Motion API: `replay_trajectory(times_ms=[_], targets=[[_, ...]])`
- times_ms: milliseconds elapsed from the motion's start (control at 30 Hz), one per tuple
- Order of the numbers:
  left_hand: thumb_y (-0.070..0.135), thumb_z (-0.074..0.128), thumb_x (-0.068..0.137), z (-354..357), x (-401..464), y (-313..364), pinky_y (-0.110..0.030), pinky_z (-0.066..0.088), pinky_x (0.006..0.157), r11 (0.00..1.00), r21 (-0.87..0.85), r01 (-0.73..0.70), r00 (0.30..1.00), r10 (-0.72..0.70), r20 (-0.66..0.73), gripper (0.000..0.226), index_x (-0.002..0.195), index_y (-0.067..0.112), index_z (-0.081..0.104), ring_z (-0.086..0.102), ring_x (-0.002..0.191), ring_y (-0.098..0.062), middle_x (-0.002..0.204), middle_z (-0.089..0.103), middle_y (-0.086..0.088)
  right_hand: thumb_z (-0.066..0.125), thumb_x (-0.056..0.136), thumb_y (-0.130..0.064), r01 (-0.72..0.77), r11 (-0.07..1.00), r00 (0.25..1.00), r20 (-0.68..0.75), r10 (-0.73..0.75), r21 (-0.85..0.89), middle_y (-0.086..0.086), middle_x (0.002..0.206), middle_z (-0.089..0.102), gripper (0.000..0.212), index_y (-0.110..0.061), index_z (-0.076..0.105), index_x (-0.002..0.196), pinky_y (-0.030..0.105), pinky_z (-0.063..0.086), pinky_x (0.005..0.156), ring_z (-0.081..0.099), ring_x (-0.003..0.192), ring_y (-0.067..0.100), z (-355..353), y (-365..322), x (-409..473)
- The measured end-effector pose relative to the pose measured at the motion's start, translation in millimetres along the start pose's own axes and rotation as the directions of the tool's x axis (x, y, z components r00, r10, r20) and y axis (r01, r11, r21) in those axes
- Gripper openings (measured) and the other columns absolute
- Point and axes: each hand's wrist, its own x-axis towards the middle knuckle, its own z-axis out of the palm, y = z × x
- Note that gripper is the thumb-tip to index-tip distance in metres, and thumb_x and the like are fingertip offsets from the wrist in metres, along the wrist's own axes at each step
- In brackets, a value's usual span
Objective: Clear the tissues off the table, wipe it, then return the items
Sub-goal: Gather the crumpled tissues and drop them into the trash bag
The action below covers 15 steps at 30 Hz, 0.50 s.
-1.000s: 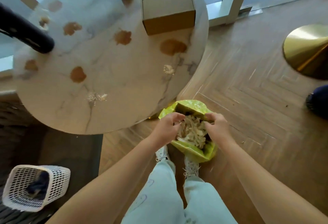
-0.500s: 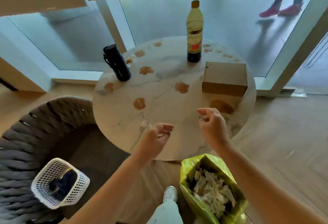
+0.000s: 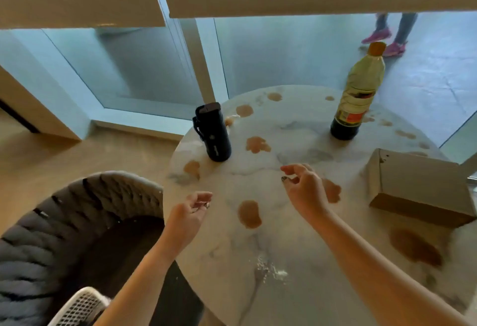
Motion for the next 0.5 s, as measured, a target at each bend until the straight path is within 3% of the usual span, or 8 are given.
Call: replay_trajectory(times_ms=[133, 200, 267, 333, 400, 500], targets=[[-0.004, 0.057, 0.086, -32, 74, -13, 0.003, 0.038, 0.077, 0.998, 0.054, -0.026, 1.000, 0.026, -0.011, 0.027, 0.096, 0.020, 0.063, 0.060, 0.087, 0.000, 0.092, 0.064, 0.008, 0.058, 0.084, -0.002, -0.019, 0.999, 1.000, 0.006, 0.020, -0.032, 0.002, 0.103, 0.058, 0.025, -0.011, 0.066, 0.107, 0.018, 0.040, 0.077, 0.055, 0.083, 0.013, 42, -25, 61], [-0.004, 0.057, 0.085, -45, 112, -19, -0.001, 0.041, 0.076, 0.999, 0.049, -0.012, 1.000, 0.012, -0.001, 0.028, 0.091, 0.023, 0.061, 0.060, 0.077, 0.007, 0.087, 0.062, 0.014, 0.057, 0.083, 0.000, -0.011, 0.998, 1.000, -0.004, 0.011, -0.063, 0.000, 0.098, 0.058, 0.024, -0.011, 0.068, 0.101, 0.012, 0.038, 0.073, 0.057, 0.081, 0.015, 59, -33, 91], [-0.002, 0.057, 0.086, -53, 150, -25, -0.001, 0.042, 0.068, 0.998, 0.055, 0.011, 1.000, -0.010, -0.013, 0.024, 0.098, 0.018, 0.062, 0.058, 0.073, 0.007, 0.089, 0.063, 0.011, 0.055, 0.084, 0.000, -0.010, 0.996, 1.000, 0.028, 0.013, -0.085, 0.000, 0.097, 0.057, 0.023, -0.009, 0.068, 0.099, 0.005, 0.038, 0.067, 0.058, 0.078, 0.016, 75, -39, 119], [-0.001, 0.056, 0.086, -56, 186, -32, 0.001, 0.039, 0.066, 0.995, 0.094, -0.030, 0.999, 0.032, -0.020, 0.025, 0.104, 0.015, 0.064, 0.057, 0.080, 0.004, 0.096, 0.064, 0.007, 0.053, 0.086, 0.000, -0.010, 0.997, 0.998, 0.062, 0.014, -0.073, 0.004, 0.100, 0.056, 0.024, -0.007, 0.066, 0.105, 0.016, 0.049, 0.075, 0.062, 0.078, 0.023, 90, -42, 145], [0.001, 0.056, 0.087, -56, 218, -37, -0.006, 0.042, 0.072, 0.993, 0.101, -0.065, 0.998, 0.065, -0.002, 0.023, 0.105, 0.012, 0.065, 0.059, 0.086, -0.005, 0.099, 0.063, 0.003, 0.053, 0.087, -0.001, 0.013, 0.996, 0.997, 0.078, -0.006, -0.084, 0.004, 0.102, 0.054, 0.025, -0.006, 0.064, 0.109, 0.033, 0.054, 0.075, 0.061, 0.076, 0.024, 101, -44, 169], [0.000, 0.055, 0.086, -45, 258, -44, -0.026, 0.049, 0.082, 0.995, 0.070, -0.075, 0.995, 0.070, 0.076, 0.024, 0.104, 0.013, 0.064, 0.059, 0.093, -0.012, 0.100, 0.063, 0.000, 0.055, 0.087, -0.002, 0.075, 0.980, 0.992, 0.112, -0.055, -0.183, 0.004, 0.104, 0.055, 0.027, -0.007, 0.063, 0.112, 0.017, 0.042, 0.071, 0.055, 0.080, 0.017, 117, -41, 200]])
